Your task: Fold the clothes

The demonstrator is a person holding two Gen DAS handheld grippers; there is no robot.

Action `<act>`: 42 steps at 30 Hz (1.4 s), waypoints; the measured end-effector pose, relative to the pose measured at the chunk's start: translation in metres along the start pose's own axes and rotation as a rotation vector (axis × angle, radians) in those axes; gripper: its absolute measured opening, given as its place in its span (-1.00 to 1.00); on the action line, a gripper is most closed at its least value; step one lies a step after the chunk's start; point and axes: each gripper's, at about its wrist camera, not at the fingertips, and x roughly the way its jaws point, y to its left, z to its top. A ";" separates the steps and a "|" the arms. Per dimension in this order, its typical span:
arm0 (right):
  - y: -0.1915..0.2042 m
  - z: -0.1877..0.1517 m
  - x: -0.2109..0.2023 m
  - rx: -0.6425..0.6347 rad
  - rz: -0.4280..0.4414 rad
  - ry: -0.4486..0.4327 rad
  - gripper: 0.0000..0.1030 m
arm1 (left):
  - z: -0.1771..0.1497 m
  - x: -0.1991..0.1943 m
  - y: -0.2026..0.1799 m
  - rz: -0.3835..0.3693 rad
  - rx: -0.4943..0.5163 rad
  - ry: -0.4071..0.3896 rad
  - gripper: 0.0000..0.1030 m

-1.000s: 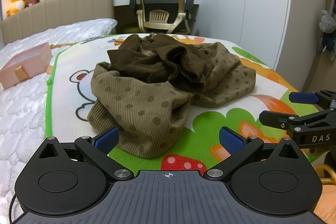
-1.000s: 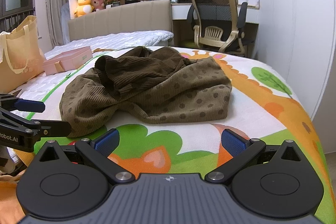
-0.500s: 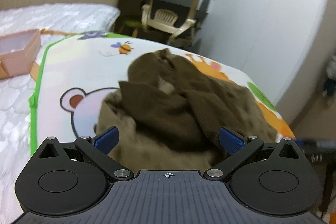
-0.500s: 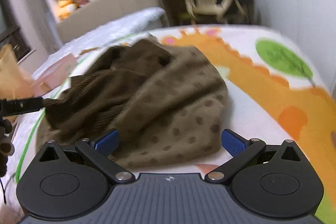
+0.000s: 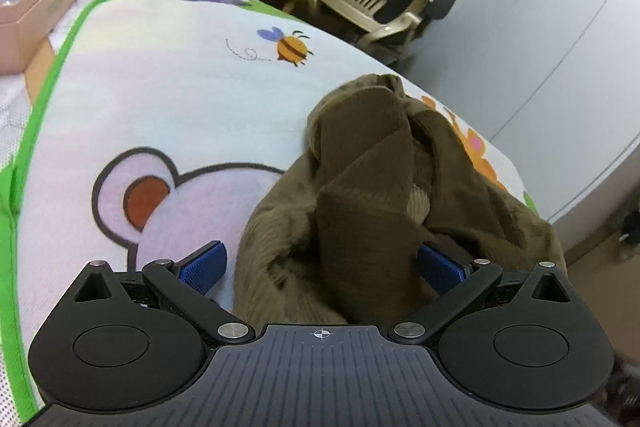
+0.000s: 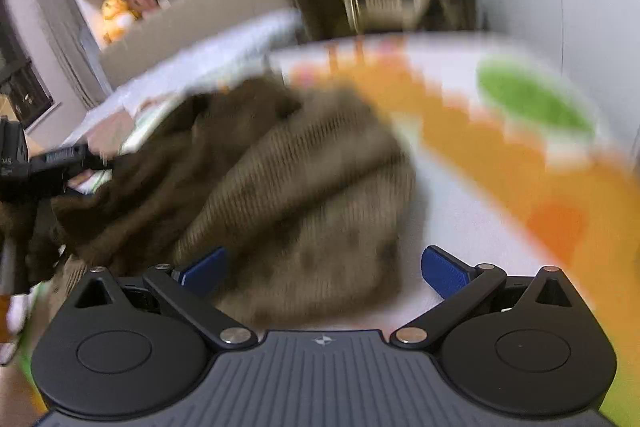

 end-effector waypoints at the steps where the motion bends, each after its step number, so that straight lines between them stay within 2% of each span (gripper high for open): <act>1: 0.007 0.010 -0.002 -0.071 -0.016 -0.048 1.00 | -0.001 -0.003 0.000 -0.017 0.020 -0.009 1.00; 2: 0.013 0.020 -0.003 -0.132 -0.030 -0.087 1.00 | -0.001 -0.006 -0.002 -0.033 0.043 -0.017 1.00; 5: 0.017 0.057 0.020 -0.195 -0.037 -0.114 1.00 | 0.001 -0.005 -0.007 -0.048 0.085 -0.021 1.00; 7: 0.010 0.077 0.053 -0.160 -0.041 -0.080 0.89 | 0.001 -0.001 -0.006 -0.036 0.066 -0.018 1.00; 9: 0.000 0.088 0.088 -0.115 -0.052 -0.027 0.47 | -0.001 0.003 -0.003 -0.033 0.043 -0.018 1.00; 10: -0.005 0.090 0.106 -0.091 -0.055 0.009 0.38 | -0.003 0.003 -0.001 -0.037 0.034 -0.019 1.00; 12: -0.015 0.083 0.129 -0.047 -0.038 0.074 0.00 | -0.009 0.002 0.003 -0.056 0.027 -0.026 1.00; 13: -0.018 0.078 0.136 -0.026 -0.027 0.094 -0.02 | -0.013 0.002 0.003 -0.066 0.033 -0.032 1.00; 15: -0.017 0.068 0.132 -0.036 -0.018 0.077 -0.11 | -0.021 0.000 0.000 -0.087 0.057 -0.046 1.00; 18: -0.013 0.056 0.119 -0.061 0.003 0.084 -0.45 | -0.031 -0.001 -0.011 -0.100 0.111 -0.042 1.00; 23: -0.013 0.026 0.075 -0.094 0.003 0.096 -0.60 | -0.053 -0.015 -0.032 -0.139 0.137 0.012 1.00; 29: -0.022 -0.023 -0.005 -0.119 -0.034 0.109 -0.60 | -0.096 -0.055 -0.046 -0.184 0.178 0.088 1.00; 31: -0.020 -0.032 -0.028 -0.153 -0.081 0.081 -0.55 | -0.098 -0.073 -0.048 -0.173 0.158 0.053 1.00; 34: -0.013 -0.036 -0.065 -0.166 -0.101 -0.011 -0.26 | -0.098 -0.101 -0.052 -0.188 0.124 -0.030 1.00; 35: -0.010 -0.035 -0.078 -0.160 -0.090 -0.047 -0.06 | -0.098 -0.111 -0.054 -0.204 0.113 -0.061 1.00; 36: -0.007 -0.034 -0.087 -0.155 -0.061 -0.071 0.11 | -0.100 -0.120 -0.057 -0.231 0.099 -0.082 1.00; 39: 0.010 -0.032 -0.110 -0.154 0.050 -0.117 0.42 | -0.106 -0.125 -0.066 -0.294 0.064 -0.076 1.00; 42: 0.038 -0.039 -0.114 -0.212 0.218 -0.063 0.58 | -0.109 -0.105 -0.075 -0.250 0.067 -0.047 1.00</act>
